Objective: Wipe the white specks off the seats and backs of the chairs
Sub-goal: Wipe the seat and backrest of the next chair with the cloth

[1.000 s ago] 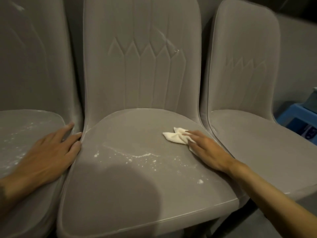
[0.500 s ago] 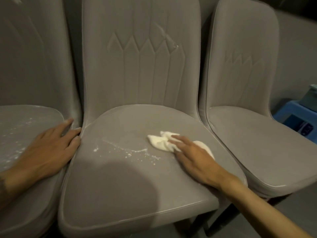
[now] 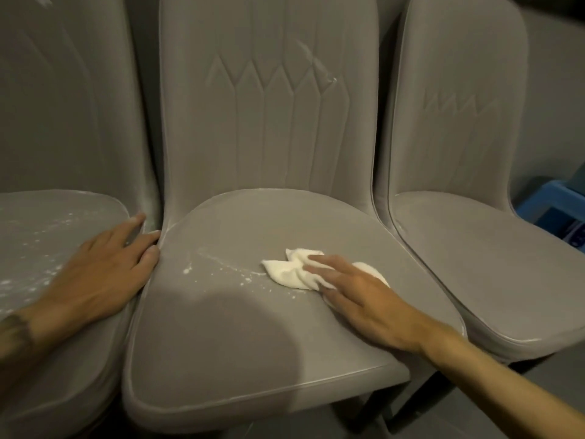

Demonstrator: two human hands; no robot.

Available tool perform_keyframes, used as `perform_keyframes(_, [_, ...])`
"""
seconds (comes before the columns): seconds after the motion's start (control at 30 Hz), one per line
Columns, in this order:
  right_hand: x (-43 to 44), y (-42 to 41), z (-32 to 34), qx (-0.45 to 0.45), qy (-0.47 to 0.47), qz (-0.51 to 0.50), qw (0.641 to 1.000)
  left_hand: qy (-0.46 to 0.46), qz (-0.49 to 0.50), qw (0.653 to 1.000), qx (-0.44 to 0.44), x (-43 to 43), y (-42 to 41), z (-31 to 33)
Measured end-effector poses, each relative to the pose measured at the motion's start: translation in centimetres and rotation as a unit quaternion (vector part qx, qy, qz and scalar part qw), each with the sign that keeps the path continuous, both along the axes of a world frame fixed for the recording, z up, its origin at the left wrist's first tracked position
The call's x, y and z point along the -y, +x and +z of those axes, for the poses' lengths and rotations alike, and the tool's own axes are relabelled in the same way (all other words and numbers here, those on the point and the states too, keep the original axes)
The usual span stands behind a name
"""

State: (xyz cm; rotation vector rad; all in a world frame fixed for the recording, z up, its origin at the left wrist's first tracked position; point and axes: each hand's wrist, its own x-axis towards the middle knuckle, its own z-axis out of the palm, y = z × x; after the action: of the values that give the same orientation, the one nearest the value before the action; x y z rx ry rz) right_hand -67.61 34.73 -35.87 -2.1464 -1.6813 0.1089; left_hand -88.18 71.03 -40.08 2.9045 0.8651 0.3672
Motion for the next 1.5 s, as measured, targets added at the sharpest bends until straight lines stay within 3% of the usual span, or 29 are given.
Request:
perform_keyframes(0.07, [0.3,1.9,0.3,0.010,-0.018,-0.002,1.000,0.001,-0.001,1.000,-0.005,0.3,0.0,0.2])
perform_keyframes(0.23, [-4.7,6.4,0.9,0.003,-0.042,-0.178,0.983,-0.011,0.001,1.000,-0.006,0.6,-0.1,0.4])
perform_keyframes(0.3, [-7.1,4.7,0.4,-0.016,-0.029,-0.139,0.990,-0.012,0.000,1.000,-0.003,0.4,-0.2,0.3])
perform_keyframes(0.43, [-6.8,1.9,-0.7,0.018,-0.028,0.047,0.998,-0.020,0.005,1.000,-0.002,0.5,-0.2,0.2])
perform_keyframes(0.5, [-7.2,4.1,-0.2,0.028,-0.041,0.029,0.998,-0.022,0.004,1.000,-0.006,0.6,-0.1,0.4])
perform_keyframes(0.6, [-9.9,7.3,0.6,0.003,-0.046,-0.094,0.995,-0.014,0.007,1.000,-0.003,1.1,-0.1,0.7])
perform_keyframes(0.67, [-12.6,6.7,0.8,-0.015,-0.033,-0.123,0.992,-0.006,0.006,1.000,-0.004,1.3,-0.1,0.8])
perform_keyframes(0.9, [-14.2,0.0,-0.3,0.015,-0.019,0.150,0.988,-0.015,-0.002,1.000,-0.011,1.1,-0.3,0.8])
perform_keyframes(1.1, [-18.8,2.9,0.8,-0.016,-0.017,-0.024,0.999,-0.005,-0.007,1.000,0.002,1.3,-0.4,0.7])
perform_keyframes(1.33, [-18.5,-1.3,-0.4,0.018,-0.019,0.173,0.984,-0.003,-0.013,1.000,-0.009,1.5,-0.9,1.0])
perform_keyframes(1.5, [-22.6,-0.1,0.3,-0.005,-0.014,0.033,0.999,-0.011,-0.010,1.000,0.006,1.6,-0.7,1.1])
